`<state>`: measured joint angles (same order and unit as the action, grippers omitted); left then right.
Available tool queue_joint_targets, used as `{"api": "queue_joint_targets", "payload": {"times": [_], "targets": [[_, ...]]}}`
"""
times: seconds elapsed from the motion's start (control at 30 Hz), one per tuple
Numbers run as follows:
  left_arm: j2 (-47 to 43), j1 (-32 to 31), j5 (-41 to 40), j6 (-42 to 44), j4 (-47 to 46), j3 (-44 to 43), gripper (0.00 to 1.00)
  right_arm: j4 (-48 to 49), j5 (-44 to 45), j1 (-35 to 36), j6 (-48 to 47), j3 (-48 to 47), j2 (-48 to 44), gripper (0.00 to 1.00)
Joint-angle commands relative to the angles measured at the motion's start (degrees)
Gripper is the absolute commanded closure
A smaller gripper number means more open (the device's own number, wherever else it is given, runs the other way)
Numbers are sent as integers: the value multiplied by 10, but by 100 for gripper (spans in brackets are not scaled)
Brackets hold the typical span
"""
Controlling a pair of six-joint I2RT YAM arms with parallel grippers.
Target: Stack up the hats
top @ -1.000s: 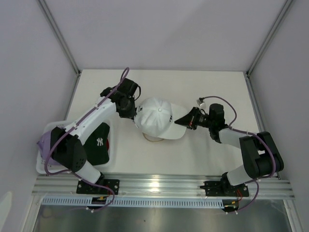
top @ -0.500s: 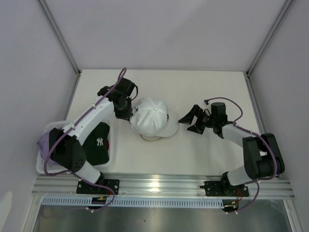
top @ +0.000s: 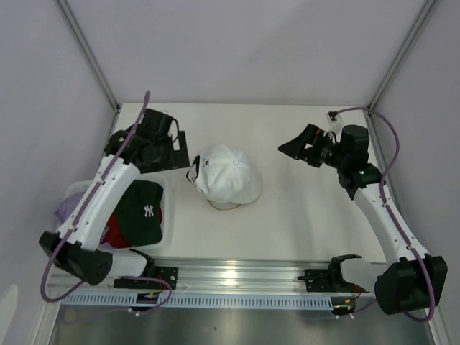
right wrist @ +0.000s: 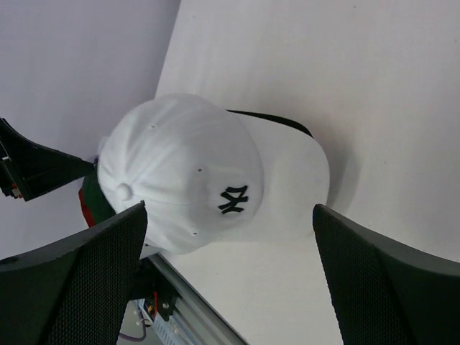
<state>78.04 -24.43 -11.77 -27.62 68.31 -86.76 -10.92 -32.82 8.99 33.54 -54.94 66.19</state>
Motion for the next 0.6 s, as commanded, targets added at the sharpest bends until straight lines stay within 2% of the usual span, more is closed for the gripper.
{"api": "queue_joint_targets", "payload": {"times": [0.0, 0.07, 0.2, 0.27, 0.37, 0.43, 0.53, 0.57], "targets": [[-72, 61, -33, -29, 31, -22, 1, -49, -1, 6, -26, -49, -26, 0], [-119, 100, -40, -38, 31, 0, 1, -56, 0, 15, -27, -69, -39, 0], [-198, 242, -68, -61, 41, 72, 0, -71, 21, 58, -34, -92, -56, 0], [-223, 325, -84, -69, 49, 136, 0, -77, 42, 82, -41, -107, -56, 0], [-275, 404, -61, -38, 31, 216, 1, -76, 65, 131, -47, -118, -42, 0], [-297, 410, -41, -6, -10, 254, 0, -71, 66, 156, -49, -119, -30, 0], [-309, 403, 46, 58, -62, 280, 1, -60, 59, 170, -49, -121, -7, 0], [-308, 382, 80, 73, -74, 280, 1, -57, 57, 173, -50, -122, -2, 0]]}}
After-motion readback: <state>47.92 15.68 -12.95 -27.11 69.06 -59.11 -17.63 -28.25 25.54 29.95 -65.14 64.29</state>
